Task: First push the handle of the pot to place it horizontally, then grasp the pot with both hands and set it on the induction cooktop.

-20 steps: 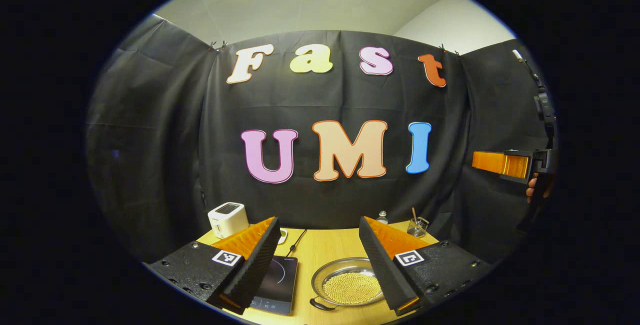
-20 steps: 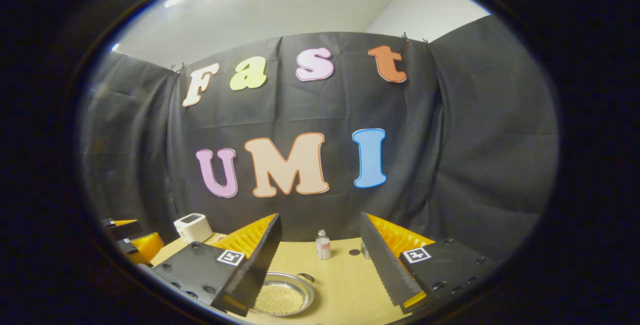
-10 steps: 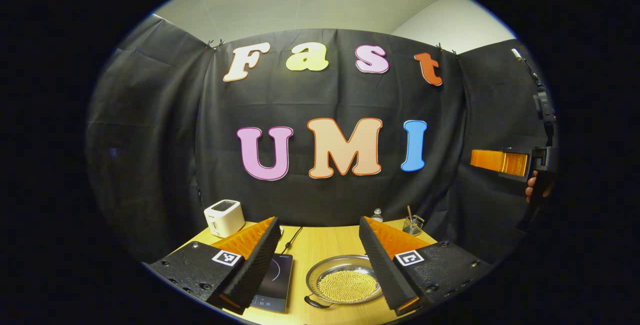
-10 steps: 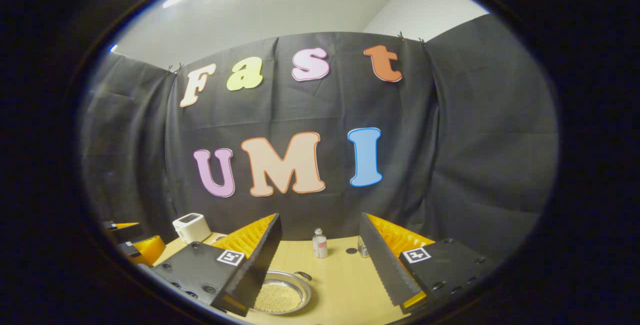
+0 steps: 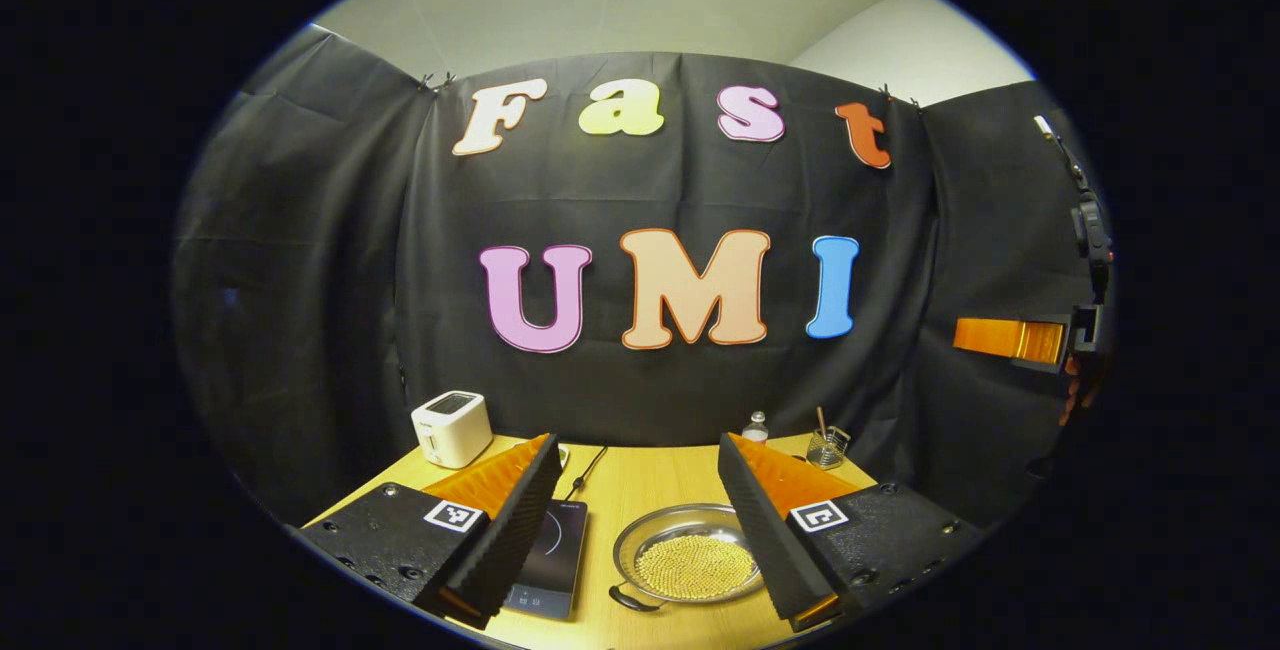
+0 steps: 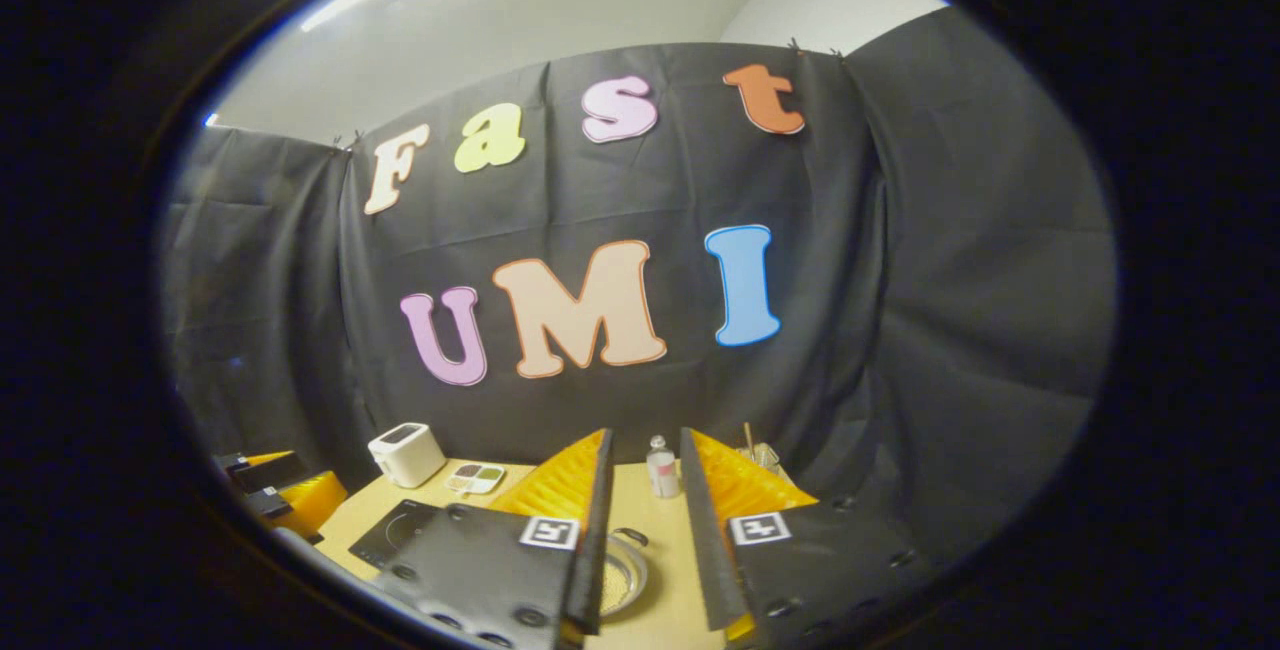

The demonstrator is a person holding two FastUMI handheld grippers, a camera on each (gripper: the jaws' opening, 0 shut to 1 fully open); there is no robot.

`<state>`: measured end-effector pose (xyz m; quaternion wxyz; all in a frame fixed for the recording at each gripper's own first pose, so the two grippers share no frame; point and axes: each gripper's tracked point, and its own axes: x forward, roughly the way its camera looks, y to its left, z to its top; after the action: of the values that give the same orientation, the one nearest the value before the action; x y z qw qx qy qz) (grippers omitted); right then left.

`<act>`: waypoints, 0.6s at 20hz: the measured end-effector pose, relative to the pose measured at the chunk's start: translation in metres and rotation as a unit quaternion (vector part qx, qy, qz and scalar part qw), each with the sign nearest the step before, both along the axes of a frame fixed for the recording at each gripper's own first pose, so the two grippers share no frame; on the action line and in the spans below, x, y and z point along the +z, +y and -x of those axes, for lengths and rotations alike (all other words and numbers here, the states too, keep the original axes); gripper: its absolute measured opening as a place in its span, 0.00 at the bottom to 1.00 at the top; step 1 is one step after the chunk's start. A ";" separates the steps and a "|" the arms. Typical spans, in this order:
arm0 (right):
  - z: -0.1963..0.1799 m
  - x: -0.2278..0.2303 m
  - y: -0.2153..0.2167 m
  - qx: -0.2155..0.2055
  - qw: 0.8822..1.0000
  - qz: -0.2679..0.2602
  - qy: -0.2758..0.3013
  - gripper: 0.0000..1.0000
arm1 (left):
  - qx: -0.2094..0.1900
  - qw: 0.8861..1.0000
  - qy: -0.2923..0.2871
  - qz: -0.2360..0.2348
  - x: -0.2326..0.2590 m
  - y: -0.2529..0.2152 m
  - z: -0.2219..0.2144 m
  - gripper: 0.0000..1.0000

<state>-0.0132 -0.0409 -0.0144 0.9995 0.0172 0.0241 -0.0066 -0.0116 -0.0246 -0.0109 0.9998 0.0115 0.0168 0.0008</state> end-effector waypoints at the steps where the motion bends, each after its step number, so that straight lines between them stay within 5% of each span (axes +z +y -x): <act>1: 0.000 0.000 -0.003 -0.005 1.000 -0.001 0.002 0.19 | 0.001 1.000 0.000 0.000 0.000 0.001 0.001 0.96; 4: -0.001 -0.004 -0.009 -0.012 1.000 -0.023 0.009 0.00 | 0.005 1.000 0.001 0.000 -0.001 0.002 0.003 0.96; 8: -0.003 -0.022 -0.016 -0.013 0.998 -0.045 0.033 0.00 | 0.008 1.000 0.002 0.002 -0.002 0.003 0.004 0.96; 10: -0.004 -0.033 -0.020 -0.018 0.998 -0.040 0.043 0.14 | 0.009 1.000 0.002 0.001 -0.003 0.004 0.004 0.96; 12: -0.004 -0.048 -0.019 -0.017 0.998 -0.035 0.058 0.09 | 0.011 1.000 0.002 0.001 -0.004 0.006 0.005 0.93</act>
<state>-0.0091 -0.0601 -0.0621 0.9950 0.0524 0.0820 -0.0237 -0.0170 -0.0189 -0.0152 0.9997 0.0100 0.0188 0.0121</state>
